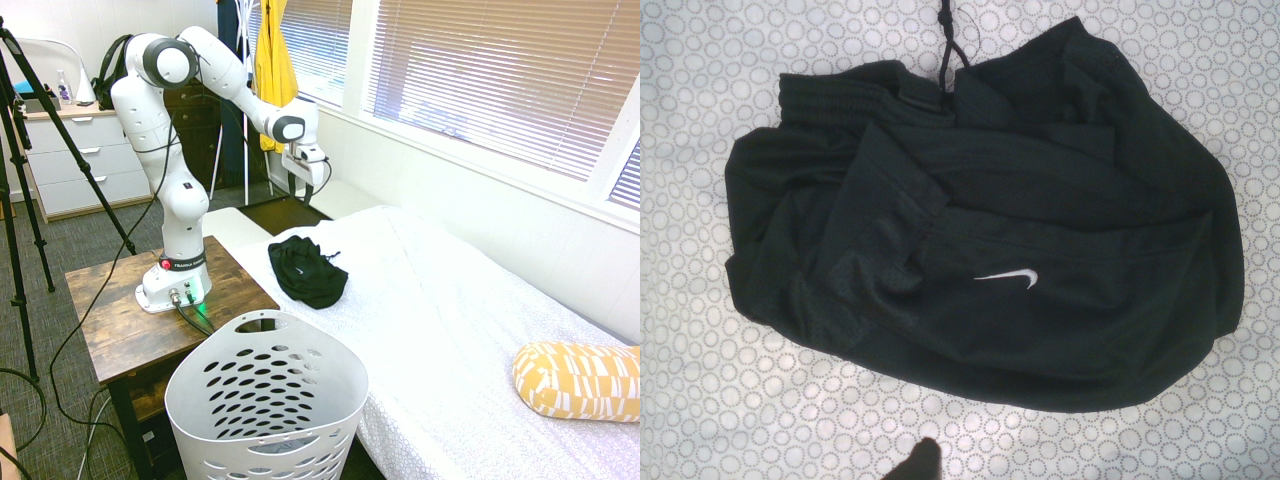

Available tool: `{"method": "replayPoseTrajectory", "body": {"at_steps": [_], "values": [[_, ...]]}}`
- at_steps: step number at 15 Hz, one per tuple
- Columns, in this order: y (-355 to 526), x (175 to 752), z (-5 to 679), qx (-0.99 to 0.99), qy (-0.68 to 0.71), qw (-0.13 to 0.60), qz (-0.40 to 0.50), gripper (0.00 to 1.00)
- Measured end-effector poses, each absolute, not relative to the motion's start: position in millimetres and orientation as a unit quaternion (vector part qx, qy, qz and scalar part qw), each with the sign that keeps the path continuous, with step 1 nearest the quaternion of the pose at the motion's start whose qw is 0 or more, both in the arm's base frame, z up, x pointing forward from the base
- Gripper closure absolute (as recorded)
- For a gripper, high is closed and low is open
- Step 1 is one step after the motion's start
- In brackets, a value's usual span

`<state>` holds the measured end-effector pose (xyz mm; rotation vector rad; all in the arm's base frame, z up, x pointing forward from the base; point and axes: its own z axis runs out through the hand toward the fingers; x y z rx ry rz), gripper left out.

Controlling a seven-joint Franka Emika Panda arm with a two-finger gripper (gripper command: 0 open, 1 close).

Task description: Put my clothes in the laundry bag

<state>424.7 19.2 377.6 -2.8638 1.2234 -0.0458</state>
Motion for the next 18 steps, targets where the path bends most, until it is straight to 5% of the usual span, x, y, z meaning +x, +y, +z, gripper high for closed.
{"method": "replayPoseTrajectory", "body": {"at_steps": [9, 18], "values": [[99.4, 456.2, 336.3, -0.943, 0.332, -0.001, -0.026, 0.00], [245.6, 535.8, 183.4, -0.960, 0.268, -0.085, -0.009, 0.00]]}}
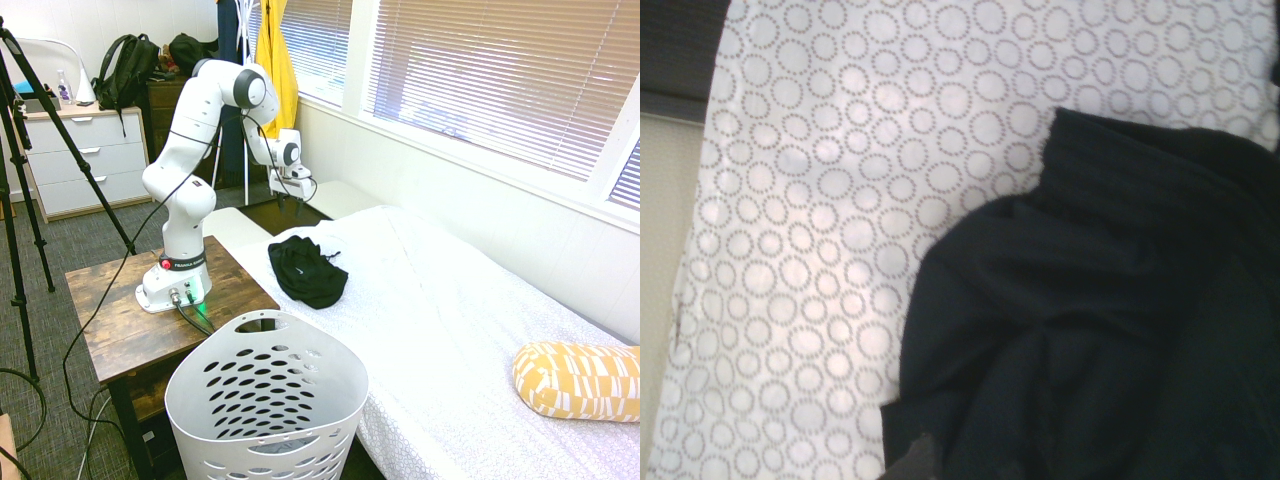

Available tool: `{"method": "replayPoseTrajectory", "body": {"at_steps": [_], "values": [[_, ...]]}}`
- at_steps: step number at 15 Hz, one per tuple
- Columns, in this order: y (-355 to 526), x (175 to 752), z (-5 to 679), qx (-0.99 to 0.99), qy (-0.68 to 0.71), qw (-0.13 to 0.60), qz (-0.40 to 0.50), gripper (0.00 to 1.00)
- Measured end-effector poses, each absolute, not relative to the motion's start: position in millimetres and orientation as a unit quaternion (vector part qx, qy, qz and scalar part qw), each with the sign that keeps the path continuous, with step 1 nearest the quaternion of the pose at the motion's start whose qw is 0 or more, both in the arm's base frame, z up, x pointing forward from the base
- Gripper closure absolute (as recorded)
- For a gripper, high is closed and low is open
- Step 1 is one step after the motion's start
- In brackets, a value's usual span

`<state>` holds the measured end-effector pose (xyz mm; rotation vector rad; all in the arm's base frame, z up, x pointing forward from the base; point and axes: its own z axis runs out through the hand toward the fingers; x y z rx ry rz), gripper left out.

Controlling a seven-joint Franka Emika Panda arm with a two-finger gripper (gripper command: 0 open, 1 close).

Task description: Put my clothes in the laundry bag

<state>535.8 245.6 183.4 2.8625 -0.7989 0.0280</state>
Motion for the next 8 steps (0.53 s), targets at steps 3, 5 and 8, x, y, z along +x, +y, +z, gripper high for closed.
{"method": "replayPoseTrajectory", "body": {"at_steps": [3, 5, 8], "values": [[260.2, 554.0, 134.5, 0.957, -0.262, 0.124, -0.010, 0.00], [259.3, 555.3, 101.0, 0.954, -0.259, 0.146, -0.027, 0.00], [249.6, 555.6, 70.0, 0.949, -0.257, 0.178, -0.043, 0.00]]}}
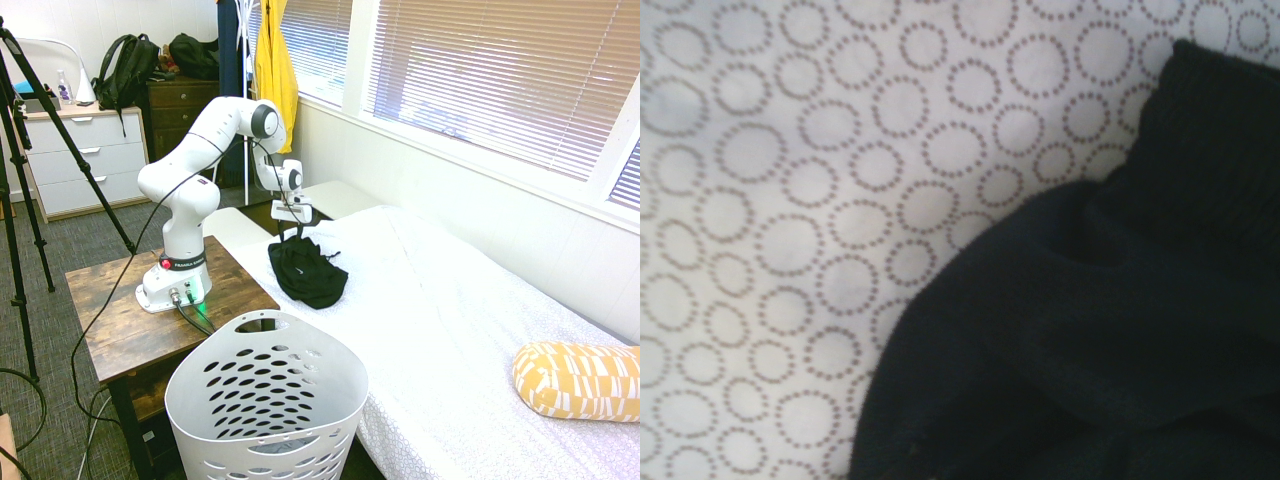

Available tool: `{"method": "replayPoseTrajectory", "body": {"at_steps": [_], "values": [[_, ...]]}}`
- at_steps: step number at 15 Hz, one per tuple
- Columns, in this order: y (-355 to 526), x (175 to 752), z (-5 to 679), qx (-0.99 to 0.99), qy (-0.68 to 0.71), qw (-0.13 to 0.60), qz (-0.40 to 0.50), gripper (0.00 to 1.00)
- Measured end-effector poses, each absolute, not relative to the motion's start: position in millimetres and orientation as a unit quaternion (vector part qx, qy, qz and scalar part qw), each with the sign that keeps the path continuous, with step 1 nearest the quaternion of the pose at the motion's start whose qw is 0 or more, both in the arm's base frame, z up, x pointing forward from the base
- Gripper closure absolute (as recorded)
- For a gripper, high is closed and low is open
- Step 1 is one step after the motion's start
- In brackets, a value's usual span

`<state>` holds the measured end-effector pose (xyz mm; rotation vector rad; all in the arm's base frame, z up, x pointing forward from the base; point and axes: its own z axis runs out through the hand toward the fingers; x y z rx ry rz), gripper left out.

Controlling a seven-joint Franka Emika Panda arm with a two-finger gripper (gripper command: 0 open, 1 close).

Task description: Put my clothes in the laundry bag

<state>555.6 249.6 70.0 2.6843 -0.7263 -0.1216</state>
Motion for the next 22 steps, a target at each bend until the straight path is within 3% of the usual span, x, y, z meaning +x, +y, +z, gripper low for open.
{"method": "replayPoseTrajectory", "body": {"at_steps": [7, 8, 22], "values": [[233.2, 540.0, 35.1, 0.941, -0.243, 0.226, -0.071, 0.00], [228.3, 538.9, 29.2, 0.940, -0.240, 0.230, -0.075, 1.00], [196.6, 532.5, 19.7, 0.936, -0.252, 0.233, -0.079, 1.00]]}}
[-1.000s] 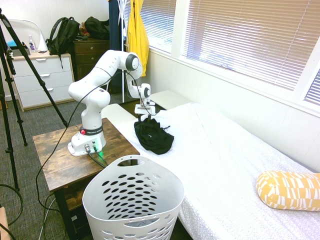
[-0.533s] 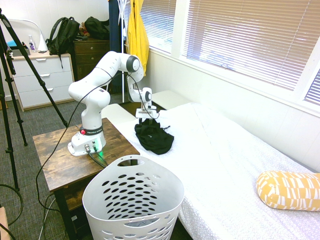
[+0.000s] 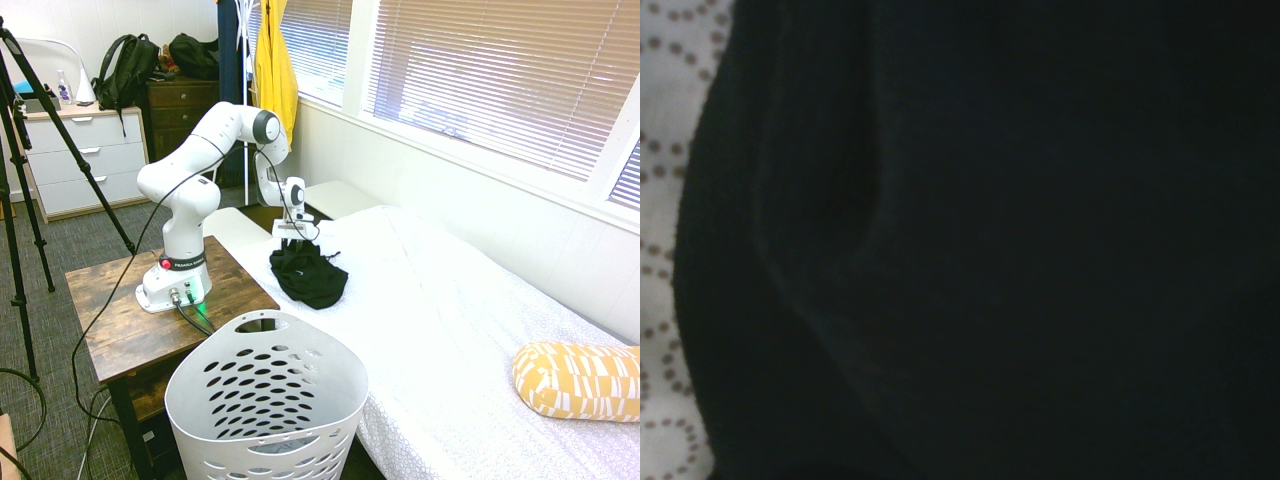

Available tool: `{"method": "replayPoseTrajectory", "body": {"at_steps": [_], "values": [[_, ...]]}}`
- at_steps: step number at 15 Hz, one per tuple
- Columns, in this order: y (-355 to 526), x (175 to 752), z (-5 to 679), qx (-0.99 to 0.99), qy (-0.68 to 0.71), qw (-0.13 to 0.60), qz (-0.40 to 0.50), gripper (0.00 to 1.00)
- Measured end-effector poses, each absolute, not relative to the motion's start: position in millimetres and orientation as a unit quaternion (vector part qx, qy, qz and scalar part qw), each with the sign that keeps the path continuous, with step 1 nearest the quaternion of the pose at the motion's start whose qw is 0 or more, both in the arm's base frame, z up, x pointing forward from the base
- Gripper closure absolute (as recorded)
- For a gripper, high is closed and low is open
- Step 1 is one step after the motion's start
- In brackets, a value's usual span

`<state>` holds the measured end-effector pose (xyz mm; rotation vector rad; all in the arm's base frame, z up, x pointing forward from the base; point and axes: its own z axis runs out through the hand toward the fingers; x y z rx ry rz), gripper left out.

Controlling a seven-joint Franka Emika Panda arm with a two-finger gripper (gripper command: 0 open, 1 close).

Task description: Put my clothes in the laundry bag

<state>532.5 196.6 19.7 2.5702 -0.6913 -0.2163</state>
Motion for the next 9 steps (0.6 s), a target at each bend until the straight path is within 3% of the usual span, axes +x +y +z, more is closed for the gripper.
{"method": "replayPoseTrajectory", "body": {"at_steps": [9], "values": [[180.2, 522.7, 38.3, 0.934, -0.262, 0.227, -0.083, 1.00]]}}
